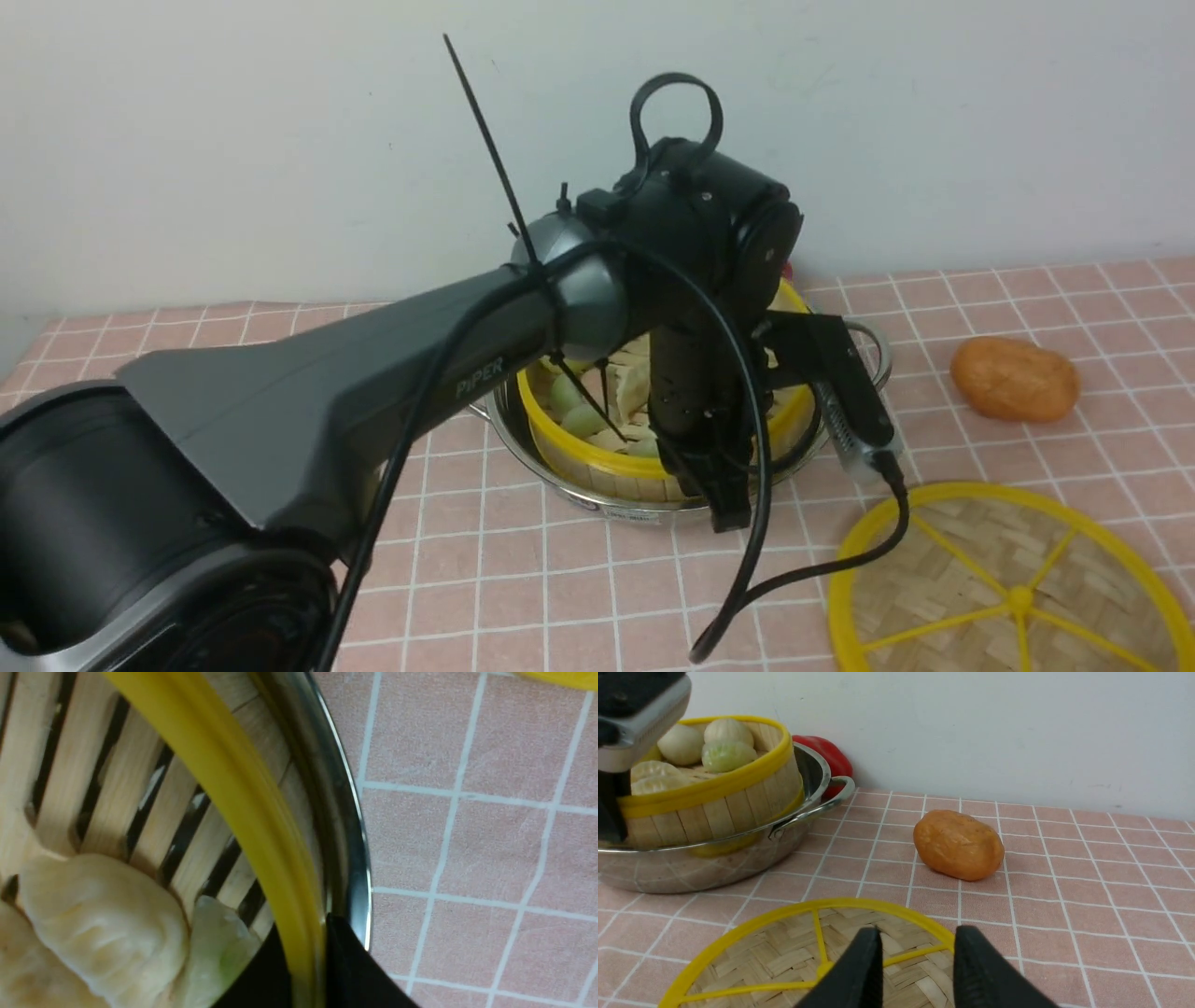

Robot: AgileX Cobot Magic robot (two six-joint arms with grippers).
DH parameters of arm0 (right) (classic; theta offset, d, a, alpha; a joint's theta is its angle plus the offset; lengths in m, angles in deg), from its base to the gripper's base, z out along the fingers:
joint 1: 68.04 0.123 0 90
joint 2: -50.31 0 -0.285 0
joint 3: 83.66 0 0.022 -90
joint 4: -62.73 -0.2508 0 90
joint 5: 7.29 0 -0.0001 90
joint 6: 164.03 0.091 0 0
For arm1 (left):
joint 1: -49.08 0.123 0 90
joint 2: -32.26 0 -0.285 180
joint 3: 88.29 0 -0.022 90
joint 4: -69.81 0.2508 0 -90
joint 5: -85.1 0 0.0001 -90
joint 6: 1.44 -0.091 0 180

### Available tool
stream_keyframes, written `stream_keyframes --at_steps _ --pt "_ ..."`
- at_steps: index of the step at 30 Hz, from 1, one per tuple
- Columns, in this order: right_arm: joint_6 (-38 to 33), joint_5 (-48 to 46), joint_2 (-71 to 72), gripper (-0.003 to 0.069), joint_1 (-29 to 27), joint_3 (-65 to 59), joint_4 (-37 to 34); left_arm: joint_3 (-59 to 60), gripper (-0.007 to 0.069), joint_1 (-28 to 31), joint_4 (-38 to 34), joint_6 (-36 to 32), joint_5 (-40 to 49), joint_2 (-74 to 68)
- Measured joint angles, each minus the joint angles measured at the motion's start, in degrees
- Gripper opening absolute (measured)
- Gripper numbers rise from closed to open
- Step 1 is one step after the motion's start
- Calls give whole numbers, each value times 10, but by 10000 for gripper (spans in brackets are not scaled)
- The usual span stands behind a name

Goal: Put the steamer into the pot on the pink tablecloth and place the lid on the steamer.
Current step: 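Place the bamboo steamer basket with dumplings into the steel pot with the left gripper, then move the gripper down to the bamboo steamer lid and grasp its center knob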

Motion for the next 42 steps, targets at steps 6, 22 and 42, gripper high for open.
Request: stream_keyframes --at_steps 6,22,42 --pt "0 0 0 242 0 0 0 0 59 0 1 12 -26 -7" --pt "0 0 0 242 0 0 0 -23 575 0 32 55 -14 -5" --pt "0 0 0 242 0 0 0 -128 -23 1 192 251 -9 221"
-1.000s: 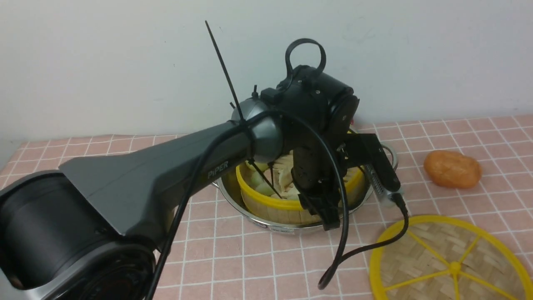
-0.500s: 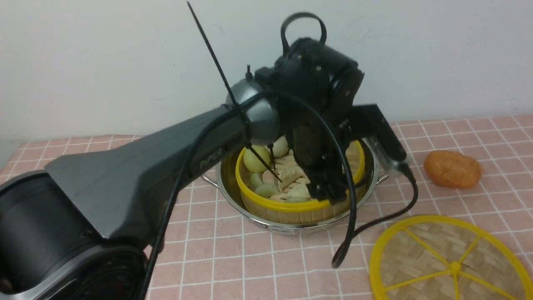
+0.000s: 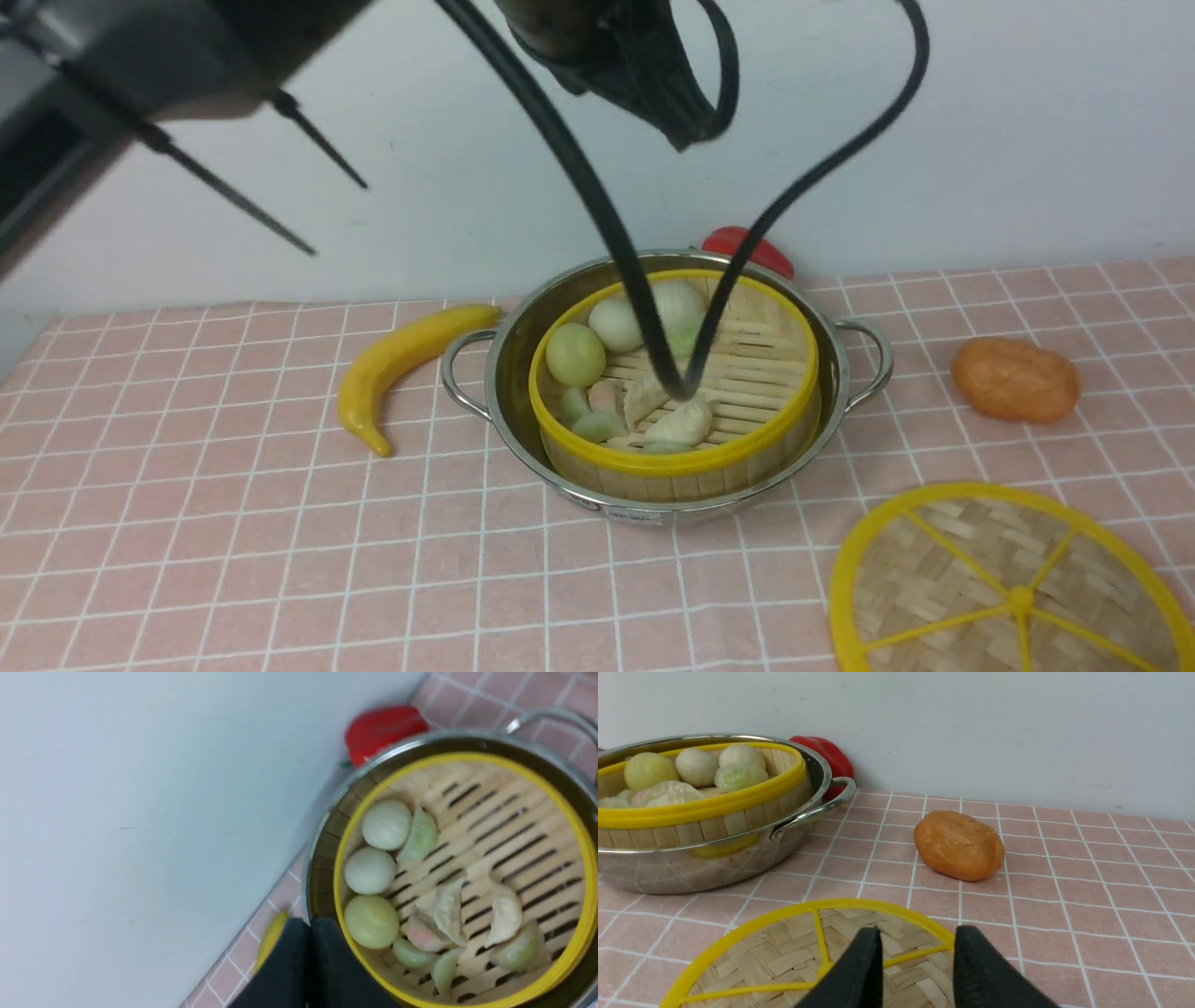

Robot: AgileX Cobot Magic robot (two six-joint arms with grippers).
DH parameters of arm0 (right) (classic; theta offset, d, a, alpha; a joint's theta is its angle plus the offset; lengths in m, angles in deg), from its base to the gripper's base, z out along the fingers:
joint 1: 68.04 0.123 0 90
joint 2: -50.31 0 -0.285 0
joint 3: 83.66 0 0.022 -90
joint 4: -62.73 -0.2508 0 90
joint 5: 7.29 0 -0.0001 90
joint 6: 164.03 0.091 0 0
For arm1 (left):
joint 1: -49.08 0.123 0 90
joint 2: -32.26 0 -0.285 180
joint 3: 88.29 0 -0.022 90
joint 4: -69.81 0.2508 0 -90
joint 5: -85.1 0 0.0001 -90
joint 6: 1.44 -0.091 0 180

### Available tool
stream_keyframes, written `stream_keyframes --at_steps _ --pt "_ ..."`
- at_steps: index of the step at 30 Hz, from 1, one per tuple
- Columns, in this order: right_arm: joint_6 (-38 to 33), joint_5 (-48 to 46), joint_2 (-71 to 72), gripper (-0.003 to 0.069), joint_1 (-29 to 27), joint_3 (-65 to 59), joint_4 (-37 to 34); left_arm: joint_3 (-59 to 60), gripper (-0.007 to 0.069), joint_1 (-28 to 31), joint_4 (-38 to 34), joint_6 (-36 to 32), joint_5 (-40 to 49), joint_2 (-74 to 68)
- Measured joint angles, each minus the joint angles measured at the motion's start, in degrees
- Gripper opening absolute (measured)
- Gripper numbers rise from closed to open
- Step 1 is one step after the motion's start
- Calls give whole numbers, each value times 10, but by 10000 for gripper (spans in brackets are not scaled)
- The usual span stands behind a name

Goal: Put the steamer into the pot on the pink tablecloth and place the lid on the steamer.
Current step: 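Move the gripper down to the bamboo steamer lid and grasp its center knob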

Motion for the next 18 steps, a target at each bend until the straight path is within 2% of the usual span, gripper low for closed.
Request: stream_keyframes --at_steps 14,17,18 --pt "0 0 0 242 0 0 0 5 -8 0 -13 20 1 9" --pt "0 0 0 242 0 0 0 48 -8 2 -32 28 -9 32" --pt "0 0 0 242 0 0 0 99 -3 5 -43 29 -40 60"
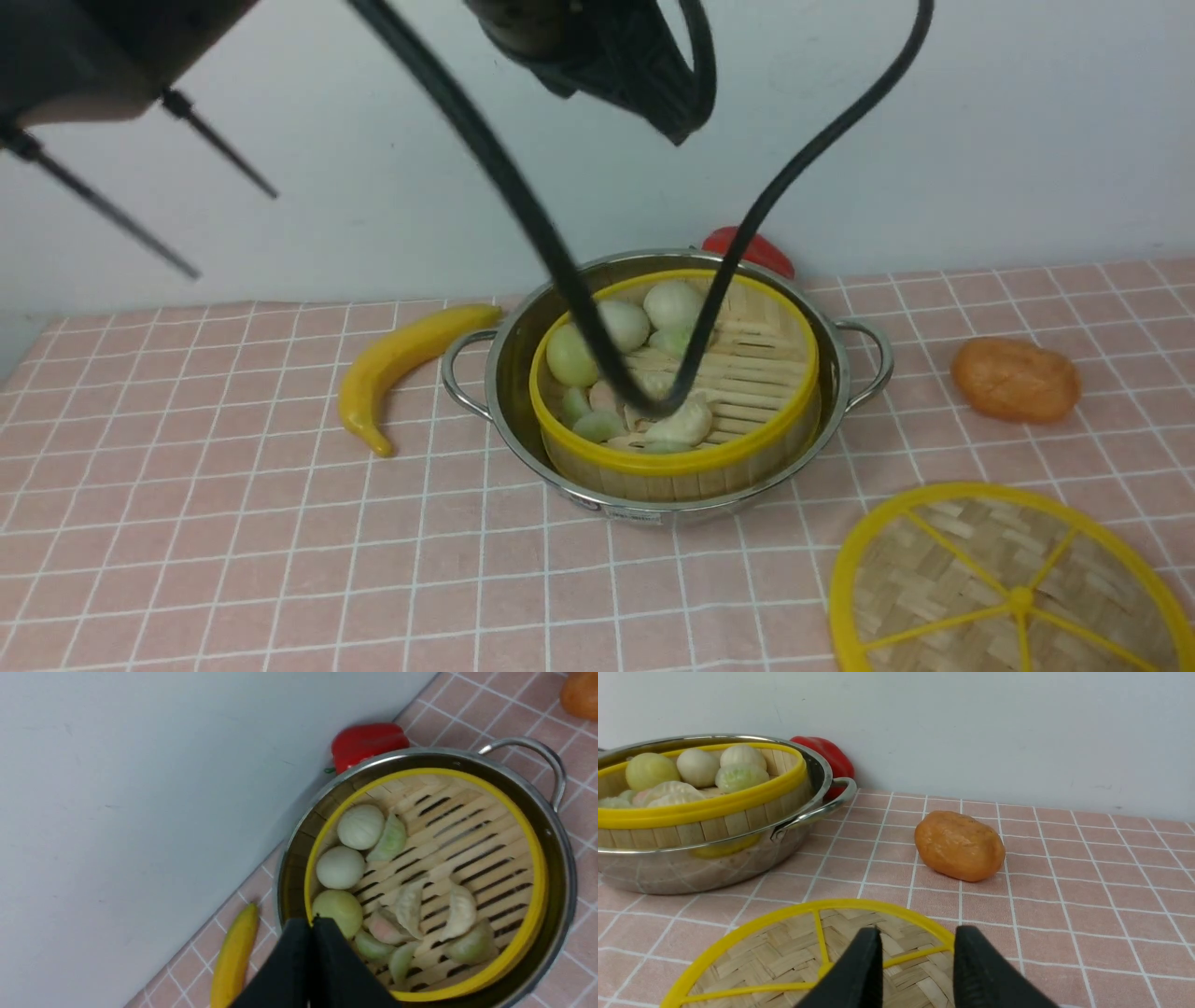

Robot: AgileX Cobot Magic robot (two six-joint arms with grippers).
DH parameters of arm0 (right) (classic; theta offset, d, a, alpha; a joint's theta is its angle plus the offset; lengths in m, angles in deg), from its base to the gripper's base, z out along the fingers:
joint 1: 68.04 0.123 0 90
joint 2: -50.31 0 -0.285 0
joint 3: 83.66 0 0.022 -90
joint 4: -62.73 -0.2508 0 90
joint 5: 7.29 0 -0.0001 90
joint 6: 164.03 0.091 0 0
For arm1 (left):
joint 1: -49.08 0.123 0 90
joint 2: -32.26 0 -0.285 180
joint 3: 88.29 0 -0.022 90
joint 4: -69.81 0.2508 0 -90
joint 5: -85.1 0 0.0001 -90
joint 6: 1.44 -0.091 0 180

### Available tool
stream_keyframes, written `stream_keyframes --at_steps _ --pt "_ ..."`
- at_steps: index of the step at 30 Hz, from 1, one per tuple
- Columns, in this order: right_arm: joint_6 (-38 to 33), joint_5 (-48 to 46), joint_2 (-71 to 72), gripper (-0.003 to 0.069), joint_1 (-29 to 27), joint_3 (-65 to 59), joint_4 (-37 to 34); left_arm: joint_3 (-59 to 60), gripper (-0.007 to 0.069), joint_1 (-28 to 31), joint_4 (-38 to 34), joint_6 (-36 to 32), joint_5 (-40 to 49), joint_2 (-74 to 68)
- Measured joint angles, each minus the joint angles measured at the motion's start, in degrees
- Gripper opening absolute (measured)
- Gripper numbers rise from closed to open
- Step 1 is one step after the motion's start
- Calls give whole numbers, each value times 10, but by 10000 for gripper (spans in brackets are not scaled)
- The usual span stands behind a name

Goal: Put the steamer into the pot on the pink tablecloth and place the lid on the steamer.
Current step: 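Move the gripper down to the bamboo steamer lid and grasp its center knob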

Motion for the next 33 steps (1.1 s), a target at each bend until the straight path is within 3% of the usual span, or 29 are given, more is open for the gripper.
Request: stream_keyframes --at_steps 6,10,13,19,26,33 --pt "0 0 0 242 0 0 0 280 13 63 -58 2 -222 185" --pt "0 0 0 242 0 0 0 514 22 195 -140 3 -393 335" --pt "0 0 0 242 0 0 0 662 25 301 -188 3 -453 409" --pt "0 0 0 242 0 0 0 884 36 440 -236 4 -517 539" --pt "0 0 0 242 0 0 0 1047 52 461 -246 7 -554 721" --pt "0 0 0 242 0 0 0 1110 64 461 -247 8 -546 883"
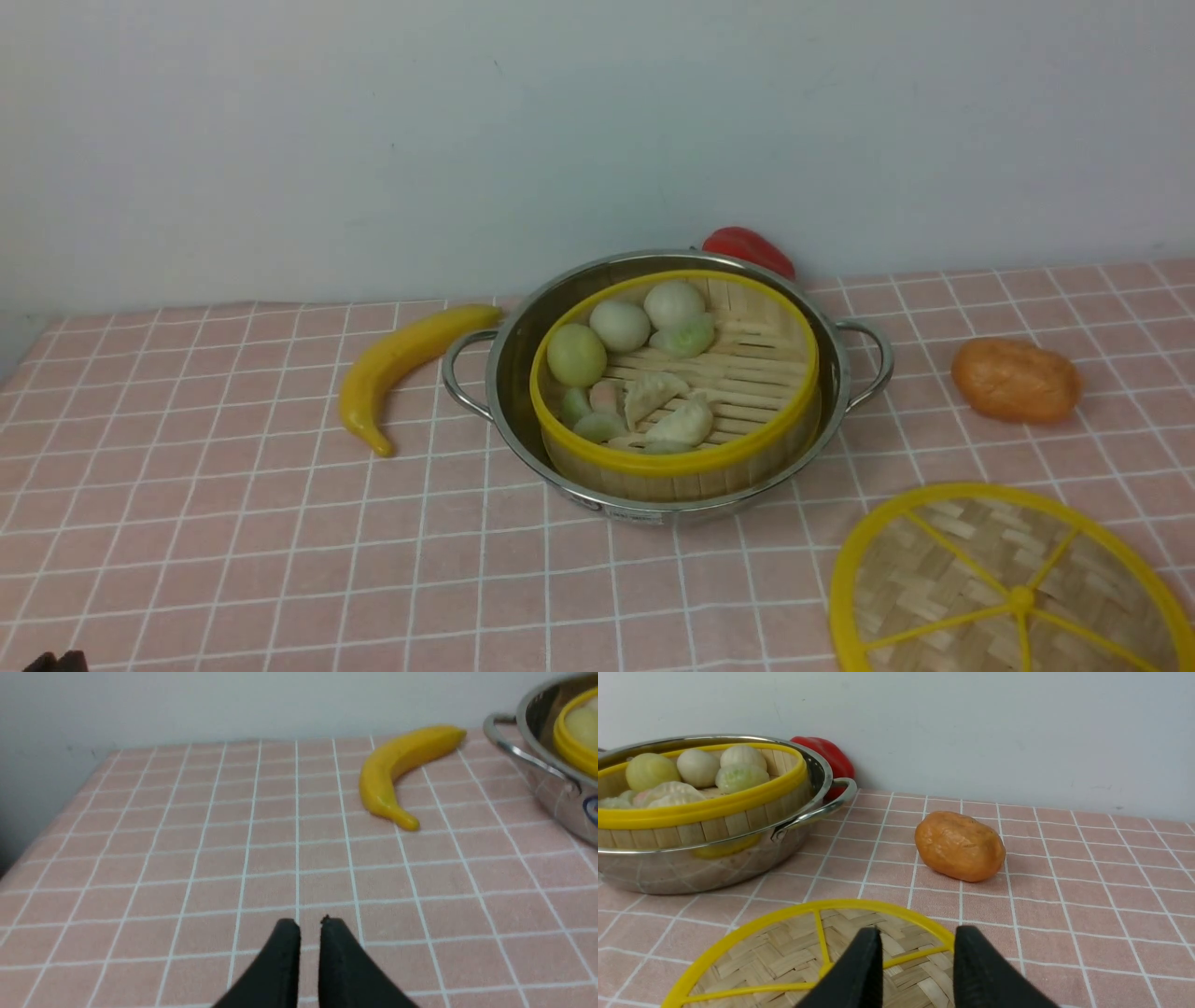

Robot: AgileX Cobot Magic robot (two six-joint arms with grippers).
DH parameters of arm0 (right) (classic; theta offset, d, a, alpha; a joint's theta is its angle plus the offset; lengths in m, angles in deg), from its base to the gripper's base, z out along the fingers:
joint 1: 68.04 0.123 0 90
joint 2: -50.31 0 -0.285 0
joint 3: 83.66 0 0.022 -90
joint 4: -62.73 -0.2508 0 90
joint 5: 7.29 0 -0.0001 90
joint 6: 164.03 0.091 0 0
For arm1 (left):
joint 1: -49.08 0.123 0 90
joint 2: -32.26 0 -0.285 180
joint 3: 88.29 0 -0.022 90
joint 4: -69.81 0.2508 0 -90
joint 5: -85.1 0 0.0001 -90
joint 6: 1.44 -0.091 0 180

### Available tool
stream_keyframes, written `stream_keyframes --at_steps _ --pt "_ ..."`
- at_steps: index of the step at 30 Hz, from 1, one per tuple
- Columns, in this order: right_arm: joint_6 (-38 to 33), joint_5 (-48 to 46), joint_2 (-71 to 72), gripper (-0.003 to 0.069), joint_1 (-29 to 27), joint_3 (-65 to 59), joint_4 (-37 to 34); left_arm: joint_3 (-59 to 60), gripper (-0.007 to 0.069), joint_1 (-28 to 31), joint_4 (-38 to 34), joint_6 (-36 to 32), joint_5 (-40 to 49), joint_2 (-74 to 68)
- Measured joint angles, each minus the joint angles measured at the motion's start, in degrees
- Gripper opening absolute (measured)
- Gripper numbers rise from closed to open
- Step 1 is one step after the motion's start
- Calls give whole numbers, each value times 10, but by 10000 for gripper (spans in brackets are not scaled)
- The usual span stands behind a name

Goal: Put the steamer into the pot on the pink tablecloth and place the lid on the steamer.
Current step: 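Move the gripper down to the bamboo steamer lid and grasp its center knob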

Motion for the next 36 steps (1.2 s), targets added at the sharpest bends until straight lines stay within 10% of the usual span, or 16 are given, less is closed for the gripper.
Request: stream_keyframes --at_steps 36 --pt "0 1 0 242 0 0 7 0 125 0 27 1 78 87"
